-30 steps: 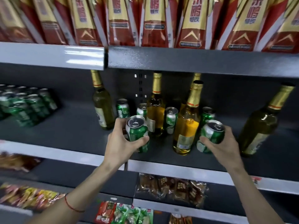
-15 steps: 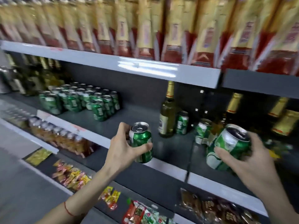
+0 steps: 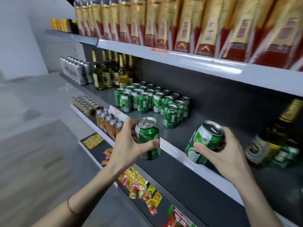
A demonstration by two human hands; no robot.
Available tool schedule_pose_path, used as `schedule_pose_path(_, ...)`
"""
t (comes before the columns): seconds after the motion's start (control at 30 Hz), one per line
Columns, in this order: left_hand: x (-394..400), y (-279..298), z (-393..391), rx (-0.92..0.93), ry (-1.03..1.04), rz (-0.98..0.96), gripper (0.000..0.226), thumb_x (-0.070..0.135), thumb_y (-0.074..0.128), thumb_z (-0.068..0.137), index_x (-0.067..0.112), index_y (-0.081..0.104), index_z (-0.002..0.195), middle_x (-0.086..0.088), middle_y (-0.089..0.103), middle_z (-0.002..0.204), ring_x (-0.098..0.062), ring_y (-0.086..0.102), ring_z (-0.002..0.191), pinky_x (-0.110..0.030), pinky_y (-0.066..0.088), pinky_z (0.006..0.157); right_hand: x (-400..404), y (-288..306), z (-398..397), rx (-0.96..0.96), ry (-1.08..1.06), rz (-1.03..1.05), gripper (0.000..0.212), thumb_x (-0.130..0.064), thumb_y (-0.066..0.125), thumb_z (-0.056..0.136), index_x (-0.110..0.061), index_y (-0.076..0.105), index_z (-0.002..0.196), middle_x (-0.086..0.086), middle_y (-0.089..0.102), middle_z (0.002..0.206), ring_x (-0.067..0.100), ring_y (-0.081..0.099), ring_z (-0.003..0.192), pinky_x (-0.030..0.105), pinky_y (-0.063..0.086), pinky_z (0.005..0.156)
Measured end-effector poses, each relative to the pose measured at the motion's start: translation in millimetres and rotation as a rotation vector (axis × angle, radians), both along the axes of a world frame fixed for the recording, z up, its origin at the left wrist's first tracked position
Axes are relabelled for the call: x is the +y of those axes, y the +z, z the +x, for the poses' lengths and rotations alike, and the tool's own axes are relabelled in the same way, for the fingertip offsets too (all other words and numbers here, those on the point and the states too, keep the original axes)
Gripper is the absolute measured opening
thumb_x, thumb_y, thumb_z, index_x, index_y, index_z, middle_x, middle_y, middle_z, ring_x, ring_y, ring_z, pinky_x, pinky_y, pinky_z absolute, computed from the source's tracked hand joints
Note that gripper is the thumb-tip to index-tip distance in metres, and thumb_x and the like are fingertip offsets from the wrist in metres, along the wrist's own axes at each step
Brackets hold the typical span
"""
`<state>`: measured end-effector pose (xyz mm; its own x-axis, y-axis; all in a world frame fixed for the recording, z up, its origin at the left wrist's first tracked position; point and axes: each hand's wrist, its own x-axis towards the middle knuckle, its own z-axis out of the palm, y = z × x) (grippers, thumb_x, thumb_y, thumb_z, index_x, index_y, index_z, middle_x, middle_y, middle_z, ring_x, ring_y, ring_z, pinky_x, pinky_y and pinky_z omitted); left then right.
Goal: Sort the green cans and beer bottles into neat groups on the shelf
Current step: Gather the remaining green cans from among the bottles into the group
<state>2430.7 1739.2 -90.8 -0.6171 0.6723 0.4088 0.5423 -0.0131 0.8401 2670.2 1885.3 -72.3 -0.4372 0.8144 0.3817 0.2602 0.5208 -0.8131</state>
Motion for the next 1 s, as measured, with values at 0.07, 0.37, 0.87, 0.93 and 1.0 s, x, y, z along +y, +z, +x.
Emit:
schedule_pose_path(0.07, 3, -2, -21, -0.006, 0.030, -0.006, 0.066, 0.061, 0.087, 0.058, 0.034, 0.046, 0.103, 0.038, 0.062, 0.106, 0.009, 0.065, 0.091, -0.011, 0.050, 0.067, 8, -2, -32, -0.018, 0.039, -0.011, 0.050, -0.045, 0.087, 0.066, -0.047, 0.058, 0.105, -0.036, 0.066, 0.105, -0.012, 0.064, 0.092, 0.017, 0.047, 0.070)
schedule_pose_path(0.37, 52, 0, -116, 0.021, 0.131, -0.038, 0.065, 0.065, 0.086, 0.056, 0.043, 0.044, 0.100, 0.015, 0.068, 0.109, -0.013, 0.067, 0.099, -0.035, 0.055, 0.078, 69, -21, -157, -0.049, 0.163, -0.031, 0.048, -0.040, 0.090, 0.072, -0.041, 0.055, 0.105, -0.042, 0.059, 0.106, -0.020, 0.056, 0.096, 0.000, 0.041, 0.071)
schedule_pose_path(0.87, 131, 14, -234, 0.064, 0.149, -0.026, 0.066, 0.064, 0.086, 0.057, 0.037, 0.044, 0.100, 0.015, 0.067, 0.107, 0.005, 0.064, 0.100, -0.021, 0.052, 0.080, 150, -75, -328, -0.178, 0.160, -0.085, 0.065, -0.045, 0.090, 0.071, -0.031, 0.055, 0.125, -0.003, 0.061, 0.125, 0.021, 0.055, 0.120, 0.037, 0.047, 0.091)
schedule_pose_path(0.93, 138, 15, -249, 0.078, 0.139, -0.024, 0.067, 0.065, 0.084, 0.058, 0.033, 0.044, 0.100, 0.017, 0.064, 0.104, 0.016, 0.059, 0.098, -0.012, 0.048, 0.074, 151, -84, -347, -0.210, 0.141, -0.094, 0.071, -0.047, 0.089, 0.072, -0.031, 0.054, 0.131, 0.001, 0.059, 0.136, 0.025, 0.051, 0.132, 0.042, 0.048, 0.098)
schedule_pose_path(1.0, 143, 18, -265, 0.083, 0.128, -0.010, 0.070, 0.066, 0.082, 0.057, 0.028, 0.046, 0.103, 0.023, 0.061, 0.105, 0.030, 0.052, 0.095, -0.009, 0.045, 0.071, 149, -89, -363, -0.257, 0.113, -0.121, 0.082, -0.053, 0.086, 0.073, -0.032, 0.048, 0.142, 0.006, 0.050, 0.151, 0.028, 0.043, 0.143, 0.048, 0.046, 0.105)
